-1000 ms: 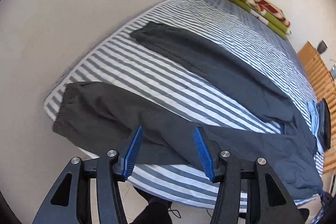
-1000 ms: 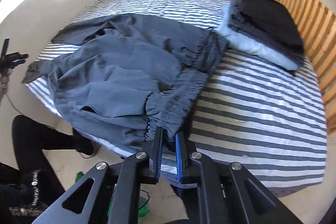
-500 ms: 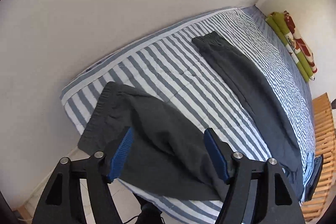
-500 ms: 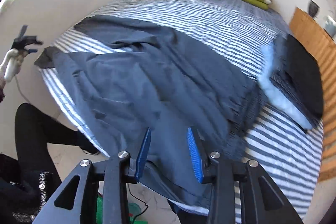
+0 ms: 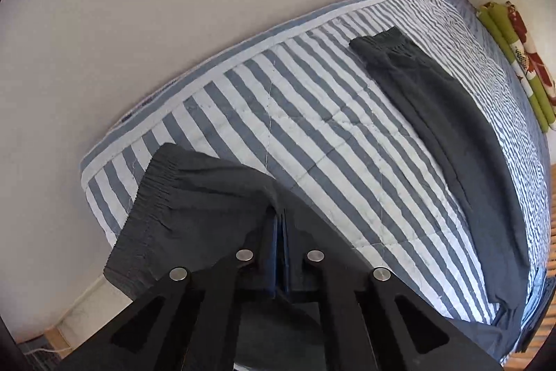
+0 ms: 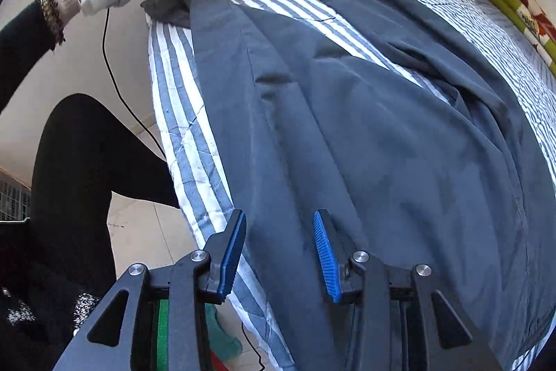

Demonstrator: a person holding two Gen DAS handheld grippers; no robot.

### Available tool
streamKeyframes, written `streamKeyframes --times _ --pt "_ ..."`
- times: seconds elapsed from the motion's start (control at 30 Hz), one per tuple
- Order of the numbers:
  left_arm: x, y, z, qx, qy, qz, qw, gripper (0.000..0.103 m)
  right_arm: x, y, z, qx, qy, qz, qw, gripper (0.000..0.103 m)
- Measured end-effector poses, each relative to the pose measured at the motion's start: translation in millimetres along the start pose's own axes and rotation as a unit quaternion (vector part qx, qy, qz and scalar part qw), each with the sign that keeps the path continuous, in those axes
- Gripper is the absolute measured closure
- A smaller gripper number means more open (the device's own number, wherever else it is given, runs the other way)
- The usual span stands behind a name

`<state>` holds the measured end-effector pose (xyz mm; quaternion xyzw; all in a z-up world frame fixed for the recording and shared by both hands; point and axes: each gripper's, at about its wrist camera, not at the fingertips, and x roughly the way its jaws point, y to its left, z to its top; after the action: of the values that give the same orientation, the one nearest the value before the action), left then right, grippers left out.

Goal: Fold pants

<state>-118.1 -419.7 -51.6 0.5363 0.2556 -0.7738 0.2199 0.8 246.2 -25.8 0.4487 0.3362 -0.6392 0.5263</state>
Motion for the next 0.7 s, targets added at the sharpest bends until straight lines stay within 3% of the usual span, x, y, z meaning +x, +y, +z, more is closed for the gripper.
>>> streamKeyframes --times 0.03,0.1,0.2,0.27,0.33,0.4,0.47,0.53,0.6,0.67,0.7 --pt "-6.0 -2.8 2.2 0.000 -0.007 -0.005 1.0000 0.102 4.0 1.9 -0.2 -0.006 0.002 0.000 1.000 0.069" --pt "-19.1 -10.7 8.9 0.004 -0.018 -0.026 0.9995 0.102 8.7 4.6 -2.8 -0.015 0.003 -0.010 1.000 0.101" --pt "-49.2 -29.4 22.3 0.016 -0.045 -0.064 0.9968 0.102 -3.8 -5.5 -4.7 -0.001 -0.019 -0.025 1.000 0.101" --pt "-79.7 -40.0 31.7 0.020 -0.075 -0.110 0.9910 0.102 -22.5 -18.5 -3.4 0.019 -0.045 -0.041 0.998 0.101" --pt "-116.9 -45.2 34.8 0.024 -0.113 -0.173 0.9782 0.102 -50.4 -29.2 -3.3 0.038 -0.080 -0.070 0.994 0.101" --pt "-140.8 -42.1 31.6 0.030 -0.140 -0.205 0.9683 0.102 -81.7 -37.5 -6.6 0.050 -0.116 -0.092 0.988 0.101" --pt "-145.8 -33.6 21.4 0.040 -0.145 -0.209 0.9663 0.102 -105.5 -41.7 -11.6 0.058 -0.142 -0.104 0.983 0.101" --pt "-127.5 -17.9 8.8 0.050 -0.129 -0.184 0.9730 0.100 -115.6 -39.3 -17.5 0.054 -0.151 -0.094 0.983 0.101" --pt "-90.3 4.7 -4.5 0.039 -0.086 -0.154 0.9836 0.098 -107.4 -25.9 -24.8 0.038 -0.140 -0.087 0.986 0.101" --pt "-45.3 32.4 -17.7 0.005 -0.019 -0.113 0.9934 0.084 -87.8 -7.2 -30.8 0.009 -0.117 -0.086 0.989 0.101" --pt "-30.6 44.8 -24.0 -0.011 -0.004 -0.099 0.9950 0.084 -75.6 2.2 -35.0 -0.005 -0.101 -0.083 0.991 0.101"
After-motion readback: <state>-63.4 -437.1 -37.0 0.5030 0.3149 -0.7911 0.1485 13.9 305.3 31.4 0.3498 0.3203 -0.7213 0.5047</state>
